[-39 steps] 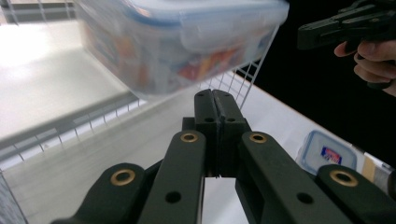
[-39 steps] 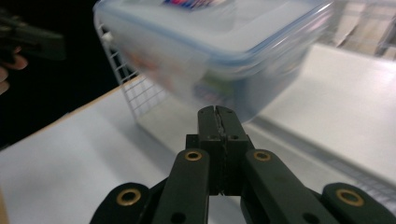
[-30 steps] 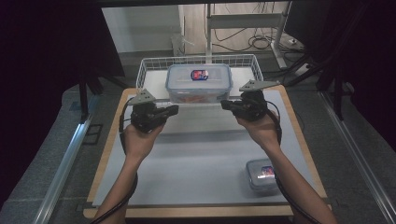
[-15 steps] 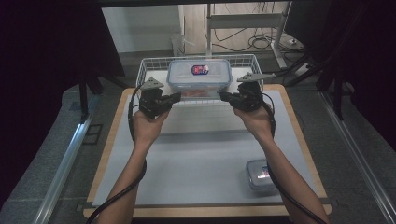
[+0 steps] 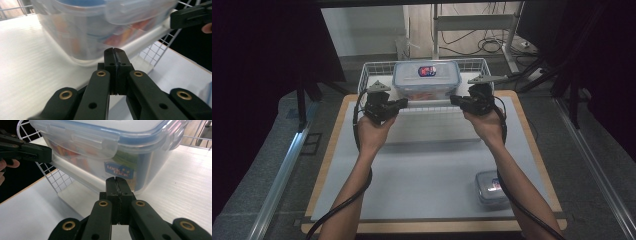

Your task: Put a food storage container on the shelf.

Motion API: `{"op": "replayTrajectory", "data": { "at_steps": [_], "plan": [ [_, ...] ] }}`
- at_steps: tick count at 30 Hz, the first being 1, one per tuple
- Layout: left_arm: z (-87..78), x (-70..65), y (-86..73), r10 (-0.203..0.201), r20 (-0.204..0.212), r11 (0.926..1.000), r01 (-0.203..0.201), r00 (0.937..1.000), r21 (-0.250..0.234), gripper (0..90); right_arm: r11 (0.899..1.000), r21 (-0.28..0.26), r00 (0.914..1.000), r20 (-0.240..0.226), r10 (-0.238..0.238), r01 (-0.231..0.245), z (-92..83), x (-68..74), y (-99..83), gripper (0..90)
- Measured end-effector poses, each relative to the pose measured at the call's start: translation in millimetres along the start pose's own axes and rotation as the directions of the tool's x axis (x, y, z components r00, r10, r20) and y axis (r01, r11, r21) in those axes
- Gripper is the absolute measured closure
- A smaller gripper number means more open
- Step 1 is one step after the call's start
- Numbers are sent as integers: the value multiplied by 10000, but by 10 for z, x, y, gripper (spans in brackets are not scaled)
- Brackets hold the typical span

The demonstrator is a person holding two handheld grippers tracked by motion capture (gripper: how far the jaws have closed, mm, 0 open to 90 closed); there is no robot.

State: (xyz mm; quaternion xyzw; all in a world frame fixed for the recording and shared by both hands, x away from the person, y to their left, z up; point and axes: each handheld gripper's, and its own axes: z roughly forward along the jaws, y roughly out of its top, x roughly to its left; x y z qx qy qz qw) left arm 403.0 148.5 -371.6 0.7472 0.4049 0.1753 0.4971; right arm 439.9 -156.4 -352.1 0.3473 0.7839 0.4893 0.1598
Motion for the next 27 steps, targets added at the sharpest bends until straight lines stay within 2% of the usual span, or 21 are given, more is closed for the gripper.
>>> {"op": "replayTrajectory", "data": {
  "at_steps": [2,4,6,9,12,14,17,20,22,24,27],
  "plan": [
    [-51,-42,-27,94,165,9999,-92,9998,-139,897,10000,-60,9999,-118,-47,46,-29,13,-24,895],
    [-121,-102,-66,90,434,9996,-79,9990,-254,821,9999,-85,9995,-287,-86,84,-71,44,-55,860],
    [-181,-160,-108,203,505,9994,-188,9985,-297,699,9998,-33,9989,-423,-211,209,-123,96,-100,766],
    [-284,-260,-213,466,641,9986,-448,9969,-296,443,9987,56,9972,-544,-508,511,-218,194,-205,570],
    [-369,-346,-366,653,722,9979,-652,9953,-36,300,9951,383,9945,-567,-885,907,-309,293,-354,408],
    [-415,-400,-489,589,741,9981,-600,9955,126,198,9938,457,9926,-722,-976,1010,-370,340,-485,322],
    [-472,-460,-672,418,797,9987,-439,9959,249,133,9919,594,9921,-636,-1081,1119,-453,387,-703,241],
    [-518,-509,-888,185,969,9988,-227,9951,424,103,9916,691,9930,-520,-1059,1094,-526,381,-904,212],
    [-533,-542,-1024,91,912,9983,-143,9958,561,84,9925,687,9942,-442,-981,1010,-573,364,-1024,197],
    [-549,-575,-1166,250,889,9958,-326,9957,854,63,9935,712,9954,-429,-858,887,-619,344,-1141,184],
    [-567,-641,-1367,574,537,9920,-631,9969,1098,52,9956,651,9970,-433,-640,667,-692,314,-1300,157]
  ]
}}
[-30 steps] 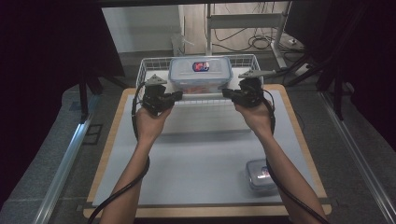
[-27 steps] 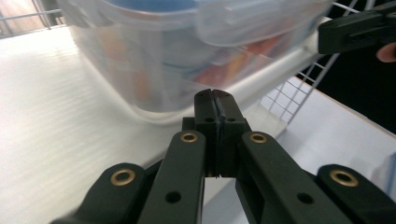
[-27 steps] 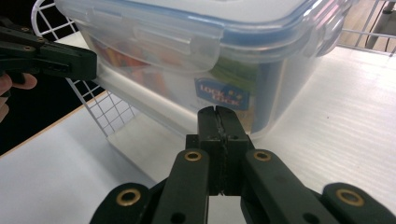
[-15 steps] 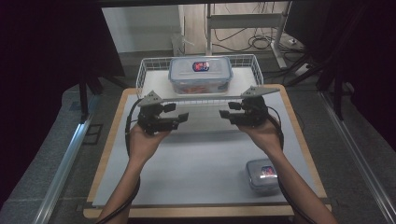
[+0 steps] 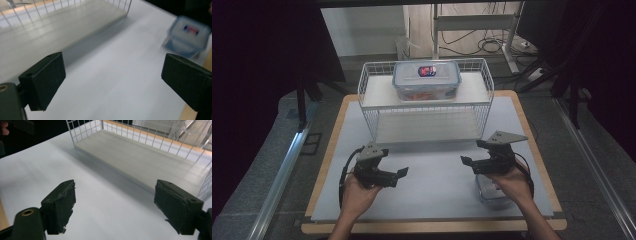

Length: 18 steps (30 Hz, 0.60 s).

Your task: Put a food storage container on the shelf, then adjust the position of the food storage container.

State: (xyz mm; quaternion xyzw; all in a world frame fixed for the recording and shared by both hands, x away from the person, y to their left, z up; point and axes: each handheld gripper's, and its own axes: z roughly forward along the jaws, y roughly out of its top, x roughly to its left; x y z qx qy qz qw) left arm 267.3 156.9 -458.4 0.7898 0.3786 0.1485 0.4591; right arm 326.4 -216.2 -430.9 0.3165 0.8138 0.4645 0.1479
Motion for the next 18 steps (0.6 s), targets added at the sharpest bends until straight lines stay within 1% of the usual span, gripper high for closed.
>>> {"op": "replayTrajectory", "data": {
  "at_steps": [2,4,5,8,11,15,17,18],
  "plan": [
    [12,-40,-113,145,-169,9998,-143,9998,128,47,10000,-30,9999,89,90,-90,-38,-5,-95,143],
    [25,-69,-198,343,-277,9990,-335,9990,289,42,9999,80,9998,173,98,-99,-63,-12,-172,120],
    [27,-82,-236,380,-348,9988,-370,9987,312,39,9999,117,9996,250,110,-112,-78,-14,-207,116],
    [22,-110,-347,367,-393,9992,-362,9986,145,31,9998,175,9992,376,133,-139,-117,-9,-304,107],
    [13,-132,-447,389,-591,9992,-385,9975,78,29,9994,310,9984,561,109,-127,-148,5,-396,99],
    [30,-128,-564,420,-878,9989,-399,9952,262,30,9984,554,9972,745,88,-129,-173,29,-539,97],
    [49,-120,-578,520,-1034,9980,-479,9933,421,31,9971,744,9962,867,78,-143,-164,32,-604,95],
    [51,-122,-576,559,-1064,9979,-520,9927,394,30,9963,848,9956,933,53,-133,-157,31,-627,95]
  ]
}}
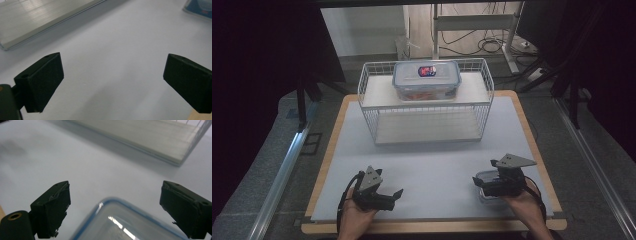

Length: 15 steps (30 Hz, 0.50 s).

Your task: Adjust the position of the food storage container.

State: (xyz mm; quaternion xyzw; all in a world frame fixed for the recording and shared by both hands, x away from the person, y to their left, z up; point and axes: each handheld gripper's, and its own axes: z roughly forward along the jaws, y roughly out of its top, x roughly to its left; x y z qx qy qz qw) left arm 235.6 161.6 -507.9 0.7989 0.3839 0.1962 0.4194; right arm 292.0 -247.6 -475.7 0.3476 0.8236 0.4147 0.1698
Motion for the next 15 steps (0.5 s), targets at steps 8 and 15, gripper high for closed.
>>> {"op": "replayTrajectory", "data": {
  "at_steps": [8,15],
  "plan": [
    [-7,18,-16,-86,-34,9999,86,10000,-118,30,9985,490,9997,4,254,-254,50,-23,-28,16],
    [-31,64,-33,-283,19,9994,284,9996,-190,31,9922,680,9925,714,993,-1041,-138,-148,-48,446]
  ]
}}
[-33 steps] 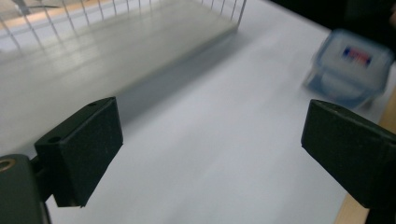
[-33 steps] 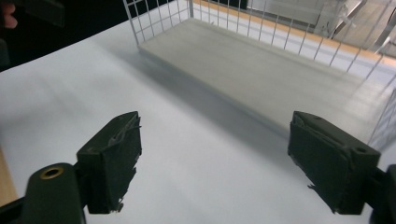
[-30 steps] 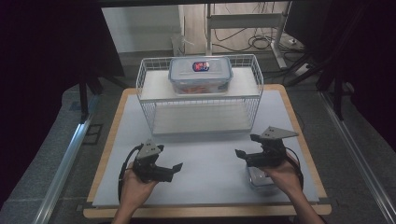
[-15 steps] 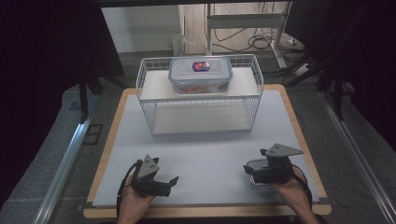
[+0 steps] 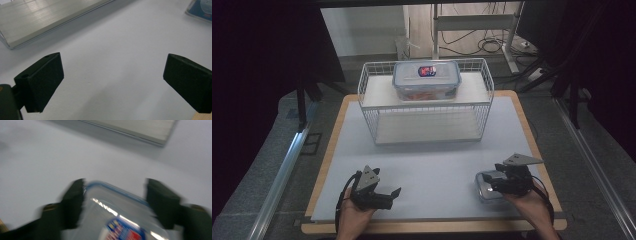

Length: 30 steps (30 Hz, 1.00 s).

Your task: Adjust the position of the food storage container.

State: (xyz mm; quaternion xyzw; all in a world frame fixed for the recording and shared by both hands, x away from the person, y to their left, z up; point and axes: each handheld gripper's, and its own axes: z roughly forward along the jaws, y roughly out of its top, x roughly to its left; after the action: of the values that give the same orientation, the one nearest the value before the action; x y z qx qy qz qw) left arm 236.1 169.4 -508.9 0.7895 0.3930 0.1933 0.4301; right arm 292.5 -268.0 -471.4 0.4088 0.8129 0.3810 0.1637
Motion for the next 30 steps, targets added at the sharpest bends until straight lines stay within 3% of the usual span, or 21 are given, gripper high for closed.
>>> {"op": "replayTrajectory", "data": {
  "at_steps": [1,8,14,17,20,30],
  "plan": [
    [-1,5,-2,-37,12,10000,37,10000,1,32,9999,30,9996,242,114,-114,-38,-37,-15,552],
    [2,3,0,-44,27,10000,44,10000,36,35,9978,359,9908,1254,514,-563,-271,-313,-168,892],
    [15,6,-6,-93,17,9999,93,10000,141,35,9941,718,9658,2518,613,-818,-380,-467,-278,894],
    [17,11,-10,-131,4,9998,131,9999,181,35,9873,1015,9651,2443,945,-1223,-372,-500,-353,894],
    [19,10,-9,-177,9,9997,177,9998,180,35,9824,1274,9710,2135,1077,-1370,-360,-470,-421,894],
    [37,-44,14,-101,118,9994,97,9999,324,37,9778,1528,9788,1678,1174,-1434,-319,-292,-423,894]
  ]
}}
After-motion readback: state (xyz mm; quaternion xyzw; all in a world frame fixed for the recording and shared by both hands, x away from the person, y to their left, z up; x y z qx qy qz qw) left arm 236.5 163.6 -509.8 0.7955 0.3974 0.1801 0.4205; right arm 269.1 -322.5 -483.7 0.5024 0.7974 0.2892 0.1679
